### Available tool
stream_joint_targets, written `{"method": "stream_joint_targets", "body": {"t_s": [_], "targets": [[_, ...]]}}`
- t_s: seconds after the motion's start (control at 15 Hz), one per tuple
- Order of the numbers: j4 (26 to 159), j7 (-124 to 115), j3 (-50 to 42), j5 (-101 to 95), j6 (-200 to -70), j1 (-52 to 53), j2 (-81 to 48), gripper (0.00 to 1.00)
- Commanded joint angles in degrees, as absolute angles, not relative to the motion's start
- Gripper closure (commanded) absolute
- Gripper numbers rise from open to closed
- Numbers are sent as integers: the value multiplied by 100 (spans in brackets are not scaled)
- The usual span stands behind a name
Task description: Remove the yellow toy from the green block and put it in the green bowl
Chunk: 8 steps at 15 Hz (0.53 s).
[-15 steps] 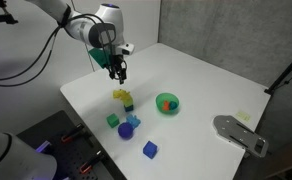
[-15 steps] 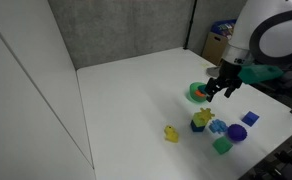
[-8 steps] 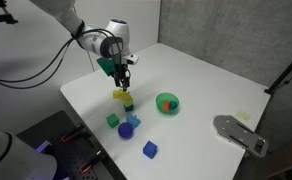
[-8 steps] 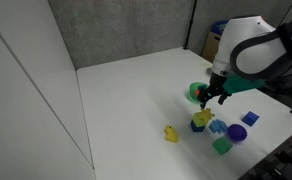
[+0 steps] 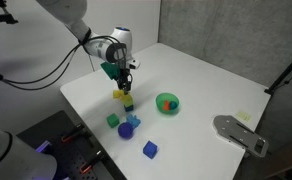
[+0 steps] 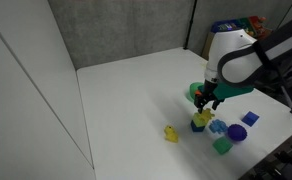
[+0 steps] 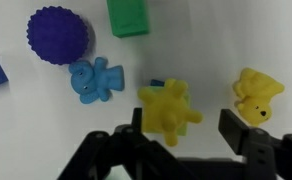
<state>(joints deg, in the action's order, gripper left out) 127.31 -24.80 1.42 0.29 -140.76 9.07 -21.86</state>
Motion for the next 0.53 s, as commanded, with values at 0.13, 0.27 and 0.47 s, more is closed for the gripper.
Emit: {"method": "stream_joint_targets", "body": {"t_s": [0.13,0.27,0.47], "targets": [[12532,-2674,-6,-61,-13984,1063,-2295,68],[12542,-2686,-32,-72,-13974,1075,-2282,84],[12571,-2663,-50,-31,-13952,1056,-2230,99]]}}
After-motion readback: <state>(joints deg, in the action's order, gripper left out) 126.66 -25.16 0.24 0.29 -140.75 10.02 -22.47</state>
